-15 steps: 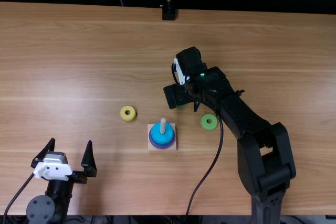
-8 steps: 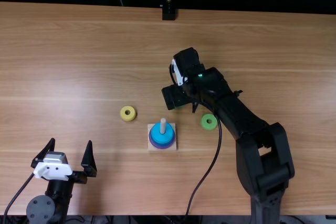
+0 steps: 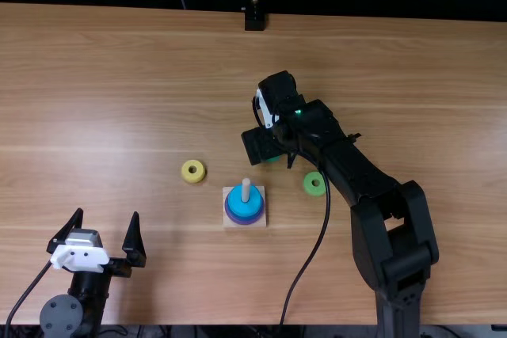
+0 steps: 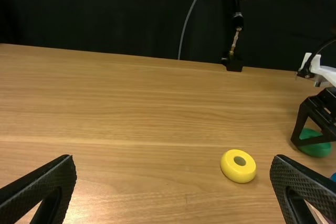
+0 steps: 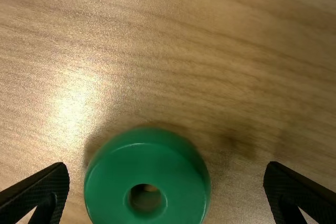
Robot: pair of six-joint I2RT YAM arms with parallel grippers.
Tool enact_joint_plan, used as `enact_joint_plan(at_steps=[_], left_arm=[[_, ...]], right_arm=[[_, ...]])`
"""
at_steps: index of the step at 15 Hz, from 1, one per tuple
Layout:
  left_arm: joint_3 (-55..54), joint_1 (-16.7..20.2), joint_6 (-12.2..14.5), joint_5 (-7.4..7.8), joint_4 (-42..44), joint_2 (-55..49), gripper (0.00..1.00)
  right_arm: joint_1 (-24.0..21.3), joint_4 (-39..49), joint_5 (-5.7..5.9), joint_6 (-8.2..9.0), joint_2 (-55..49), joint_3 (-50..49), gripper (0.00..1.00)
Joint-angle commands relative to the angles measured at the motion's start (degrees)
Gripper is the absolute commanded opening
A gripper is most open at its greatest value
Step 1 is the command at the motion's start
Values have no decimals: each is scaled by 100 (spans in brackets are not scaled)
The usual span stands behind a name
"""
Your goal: Build the Hanoi tower: stack the rings onto the peg from bottom to top in this color order: purple, dark blue, light blue, dark green, light green, yellow, orange.
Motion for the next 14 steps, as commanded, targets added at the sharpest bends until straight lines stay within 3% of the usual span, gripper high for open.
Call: enact_joint_plan(at_steps=[1,7,8,9,10,12,14], left_arm=[[-108,-3,78,3,-3,-71,100],[-108,-3,78,3,-3,-71,100],[-108,-3,78,3,-3,-71,100],[-108,-3,78,3,-3,-71,100],[-108,-3,78,3,-3,-71,100],[-108,-3,78,3,-3,-71,100],[-108,-3,78,3,-3,-71,100]], right_arm=[[67,-78,41,26,156,192,100],[93,-279,41,26,165,184,100],[93,-279,41,26,156,175,76],[93,-268,41,26,165,166,44],[93,-268,30,26,156,148,25],[93,-268,30,15,165,157,5],[93,-258,30,-27,156,166,0]])
